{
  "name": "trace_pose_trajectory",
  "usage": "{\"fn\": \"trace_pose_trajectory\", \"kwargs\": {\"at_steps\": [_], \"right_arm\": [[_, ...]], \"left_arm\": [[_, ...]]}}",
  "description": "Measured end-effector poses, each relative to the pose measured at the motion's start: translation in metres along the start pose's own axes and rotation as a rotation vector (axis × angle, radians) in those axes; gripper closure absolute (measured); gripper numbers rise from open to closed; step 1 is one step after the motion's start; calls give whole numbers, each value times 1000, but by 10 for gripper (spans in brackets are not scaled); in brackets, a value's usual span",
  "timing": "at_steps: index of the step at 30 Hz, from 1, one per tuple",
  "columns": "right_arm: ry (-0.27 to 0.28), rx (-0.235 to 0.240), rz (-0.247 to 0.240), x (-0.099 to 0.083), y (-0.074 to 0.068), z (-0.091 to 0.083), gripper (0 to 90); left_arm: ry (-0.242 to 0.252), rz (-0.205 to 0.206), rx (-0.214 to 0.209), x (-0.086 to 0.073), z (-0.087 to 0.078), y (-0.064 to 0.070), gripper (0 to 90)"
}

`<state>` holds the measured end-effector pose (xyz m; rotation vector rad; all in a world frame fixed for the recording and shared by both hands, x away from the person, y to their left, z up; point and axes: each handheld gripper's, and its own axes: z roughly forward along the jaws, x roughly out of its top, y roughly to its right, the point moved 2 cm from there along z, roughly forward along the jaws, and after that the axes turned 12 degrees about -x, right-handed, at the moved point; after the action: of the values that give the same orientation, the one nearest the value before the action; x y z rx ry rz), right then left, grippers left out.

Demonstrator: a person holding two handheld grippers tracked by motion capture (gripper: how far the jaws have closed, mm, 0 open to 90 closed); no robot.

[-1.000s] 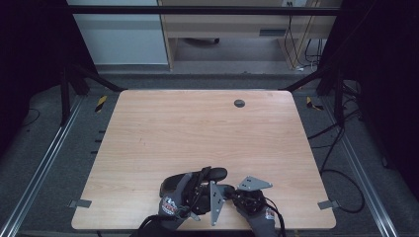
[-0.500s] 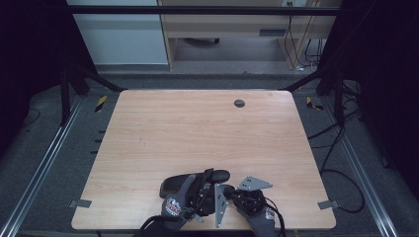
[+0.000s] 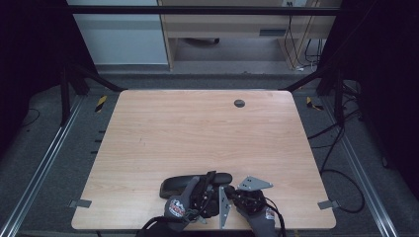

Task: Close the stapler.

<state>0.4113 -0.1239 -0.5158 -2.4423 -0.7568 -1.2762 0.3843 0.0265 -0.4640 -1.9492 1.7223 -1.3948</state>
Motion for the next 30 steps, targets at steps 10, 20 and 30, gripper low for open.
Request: {"fn": "trace_pose_trajectory", "kwargs": {"at_steps": [10,20,30], "right_arm": [[4,-2,3,-1,0,0,900],[13,-4,3,-1,0,0,900],[20,-19,6,0,4,-3,869]], "left_arm": [[-20,32,-5,0,5,6,529],[-24,30,-18,-1,7,8,521],[-21,1,-64,-1,5,5,480]]}}
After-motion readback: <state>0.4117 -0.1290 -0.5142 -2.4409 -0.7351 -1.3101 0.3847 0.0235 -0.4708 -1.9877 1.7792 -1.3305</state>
